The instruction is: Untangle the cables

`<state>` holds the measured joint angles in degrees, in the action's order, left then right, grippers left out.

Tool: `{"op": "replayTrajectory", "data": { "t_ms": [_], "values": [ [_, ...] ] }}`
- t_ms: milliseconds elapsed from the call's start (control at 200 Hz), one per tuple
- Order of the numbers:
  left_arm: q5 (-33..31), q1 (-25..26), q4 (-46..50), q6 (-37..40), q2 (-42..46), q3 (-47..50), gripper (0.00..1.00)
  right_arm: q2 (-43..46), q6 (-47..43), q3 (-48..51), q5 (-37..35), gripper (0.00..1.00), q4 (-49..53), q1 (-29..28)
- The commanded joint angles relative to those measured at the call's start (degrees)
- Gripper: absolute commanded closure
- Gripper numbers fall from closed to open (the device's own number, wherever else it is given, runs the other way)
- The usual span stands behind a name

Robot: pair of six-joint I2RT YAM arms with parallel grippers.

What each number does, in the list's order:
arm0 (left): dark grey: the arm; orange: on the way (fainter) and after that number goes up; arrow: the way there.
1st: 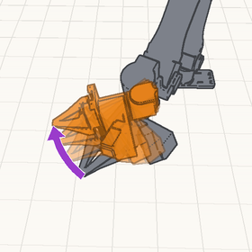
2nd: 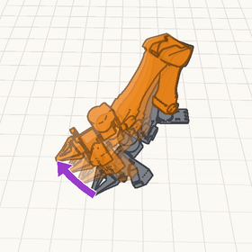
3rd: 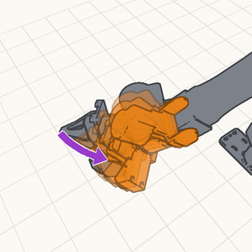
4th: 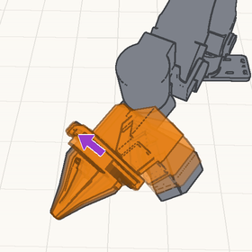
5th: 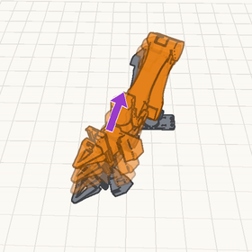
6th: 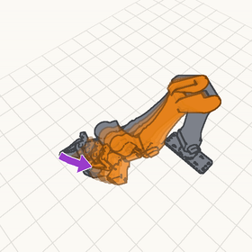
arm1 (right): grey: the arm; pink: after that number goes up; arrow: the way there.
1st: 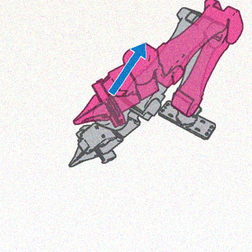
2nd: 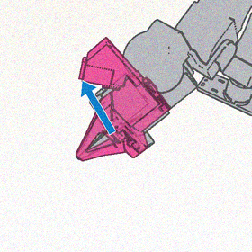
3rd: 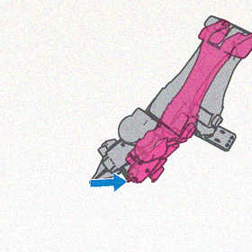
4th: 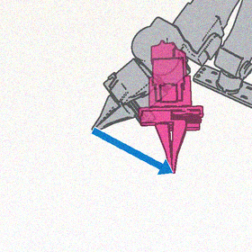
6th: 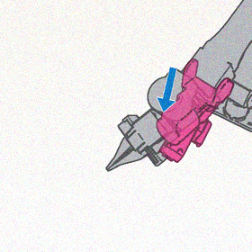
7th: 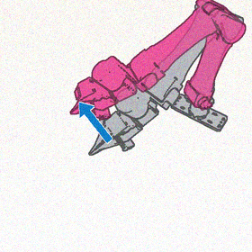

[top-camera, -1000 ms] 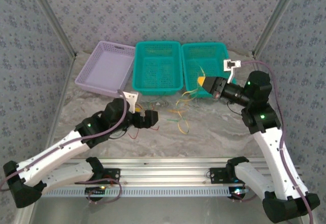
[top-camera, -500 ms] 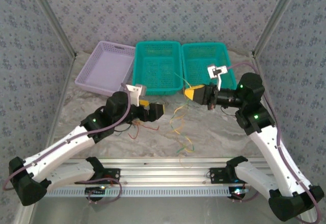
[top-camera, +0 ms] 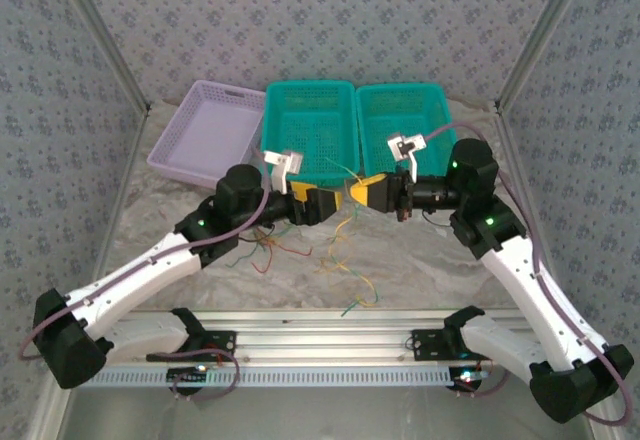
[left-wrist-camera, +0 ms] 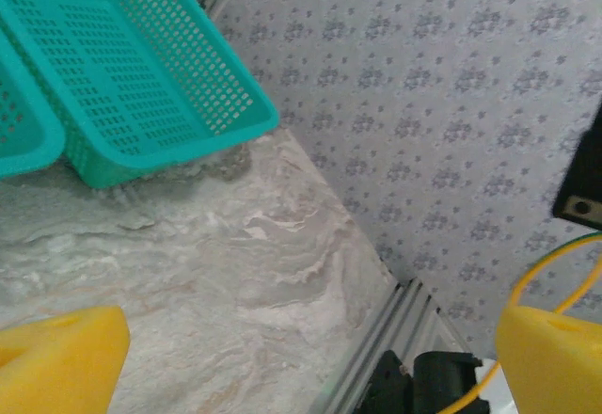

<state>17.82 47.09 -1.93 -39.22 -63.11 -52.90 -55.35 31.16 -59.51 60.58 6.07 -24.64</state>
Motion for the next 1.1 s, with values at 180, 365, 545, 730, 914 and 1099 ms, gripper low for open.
{"op": "replayTrajectory", "data": {
  "t_ms": [180,365,545,730,914,1099],
  "values": [
    [-0.4,-0.1,-2.9,0.8,7.6,-0.6,0.00,-1.1,-5.2,-1.6,-2.1,1.00,5.3,-0.8],
    [-0.6,-0.1,-6.4,-0.8,9.5,0.4,0.00,-2.1,-6.3,-1.6,-3.1,1.00,6.4,-1.6],
    [-1.4,-0.1,-7.9,-2.6,7.2,-1.1,0.00,-3.0,-7.6,-2.4,-3.9,1.00,8.0,-3.0],
    [-2.0,-0.1,-7.4,-3.3,5.6,-2.5,0.10,-3.9,-8.2,-3.3,-4.2,1.00,8.7,-4.3],
    [-3.4,-0.1,-7.1,-4.0,5.0,-3.5,0.25,-5.8,-9.2,-3.3,-4.5,1.00,9.4,-6.1],
    [-5.4,-0.1,-6.7,-4.5,5.0,-4.1,0.27,-6.7,-10.8,-3.5,-6.1,1.00,10.7,-8.2]
  ]
}}
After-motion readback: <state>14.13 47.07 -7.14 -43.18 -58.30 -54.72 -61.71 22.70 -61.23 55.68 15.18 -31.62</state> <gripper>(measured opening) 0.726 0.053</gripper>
